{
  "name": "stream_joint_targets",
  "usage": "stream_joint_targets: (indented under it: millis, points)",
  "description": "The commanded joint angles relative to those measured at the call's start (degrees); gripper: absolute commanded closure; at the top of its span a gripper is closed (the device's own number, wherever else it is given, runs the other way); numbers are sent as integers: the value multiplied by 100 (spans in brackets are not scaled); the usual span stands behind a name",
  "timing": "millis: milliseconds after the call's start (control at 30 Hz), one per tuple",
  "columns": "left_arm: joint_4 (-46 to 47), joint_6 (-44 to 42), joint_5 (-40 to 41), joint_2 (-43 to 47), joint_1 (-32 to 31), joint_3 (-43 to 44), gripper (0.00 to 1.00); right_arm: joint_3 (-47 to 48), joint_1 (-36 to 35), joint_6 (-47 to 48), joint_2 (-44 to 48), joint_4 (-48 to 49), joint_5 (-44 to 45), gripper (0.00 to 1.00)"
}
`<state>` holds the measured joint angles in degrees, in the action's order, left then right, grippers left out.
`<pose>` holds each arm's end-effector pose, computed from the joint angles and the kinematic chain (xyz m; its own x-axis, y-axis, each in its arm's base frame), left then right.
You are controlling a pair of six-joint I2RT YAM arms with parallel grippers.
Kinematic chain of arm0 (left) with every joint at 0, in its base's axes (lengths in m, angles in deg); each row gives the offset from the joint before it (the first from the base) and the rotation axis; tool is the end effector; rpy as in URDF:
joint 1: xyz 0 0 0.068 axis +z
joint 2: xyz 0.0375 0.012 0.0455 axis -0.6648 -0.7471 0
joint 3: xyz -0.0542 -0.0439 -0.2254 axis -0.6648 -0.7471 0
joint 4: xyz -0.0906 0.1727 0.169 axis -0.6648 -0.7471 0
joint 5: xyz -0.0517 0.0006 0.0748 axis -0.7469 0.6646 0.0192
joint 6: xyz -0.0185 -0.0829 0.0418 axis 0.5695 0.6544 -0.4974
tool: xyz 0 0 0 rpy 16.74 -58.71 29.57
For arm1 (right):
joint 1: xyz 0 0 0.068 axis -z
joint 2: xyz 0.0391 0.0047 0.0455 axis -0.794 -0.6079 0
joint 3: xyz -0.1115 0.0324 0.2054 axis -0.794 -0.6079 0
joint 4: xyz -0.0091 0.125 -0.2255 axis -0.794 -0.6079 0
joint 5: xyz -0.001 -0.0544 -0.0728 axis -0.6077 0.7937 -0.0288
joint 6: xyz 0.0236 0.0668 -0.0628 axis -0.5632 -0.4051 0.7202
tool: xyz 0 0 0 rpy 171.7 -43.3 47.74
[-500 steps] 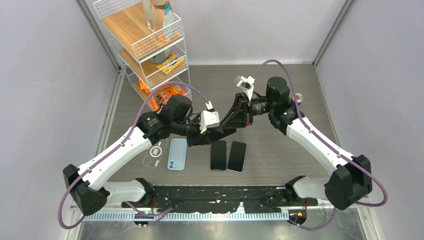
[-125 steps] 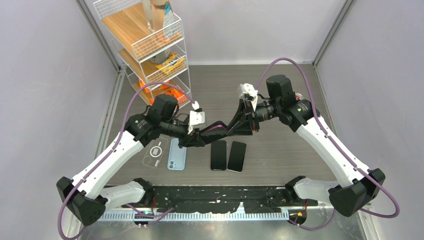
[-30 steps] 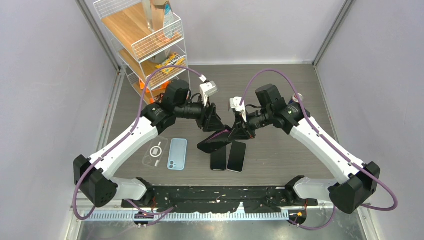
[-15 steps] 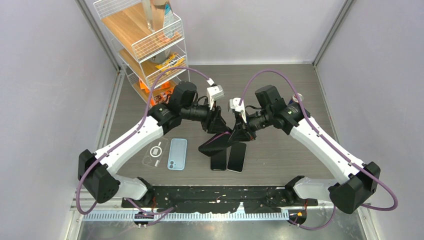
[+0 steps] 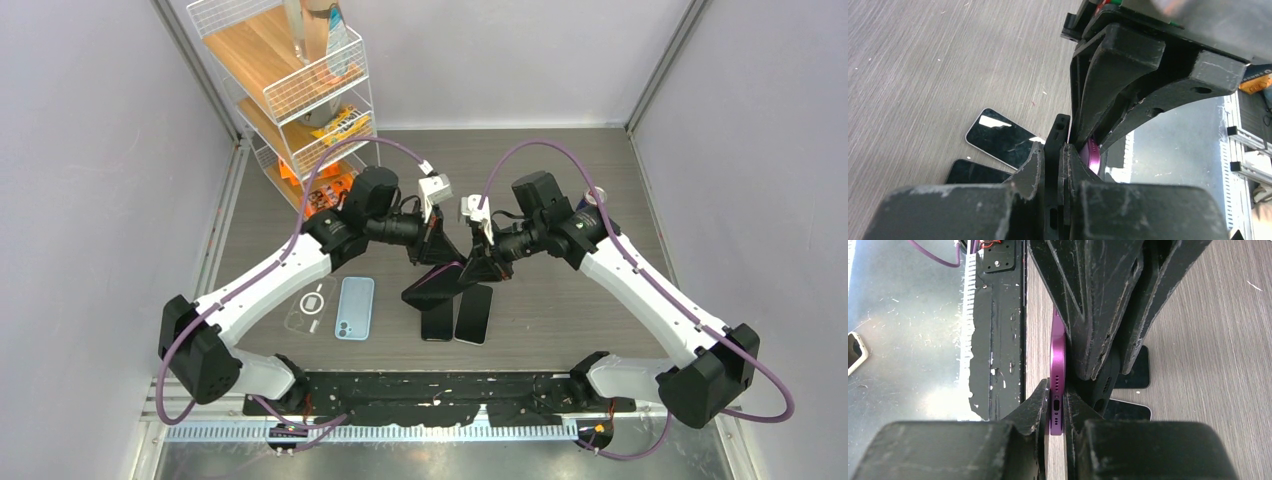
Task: Take the phone out of the phone case
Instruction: Remove the phone case from the phone.
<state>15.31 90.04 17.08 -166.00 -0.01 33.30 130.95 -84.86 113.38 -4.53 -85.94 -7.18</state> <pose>0.2184 -0.2727 0.2893 -0.4935 0.2913 -0.8195 0.8694 0.1928 -0.4551 0.1947 0.2018 0.2805 -0.1594 -0.4692 -0.8686 -0.9854 0.0225 0.1686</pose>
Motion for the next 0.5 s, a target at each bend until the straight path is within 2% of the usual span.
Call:
stream_joint_targets:
  millis: [0, 267, 467]
  points:
    - [41, 191, 732, 86, 215, -353, 100, 64, 133, -56, 476, 815, -627, 95]
    - [416, 741, 1216, 305, 832, -813, 100, -75, 401, -177, 750, 887, -867, 95]
    - [460, 794, 1312, 453, 977, -958, 100, -251, 615, -317, 959, 1014, -976, 95]
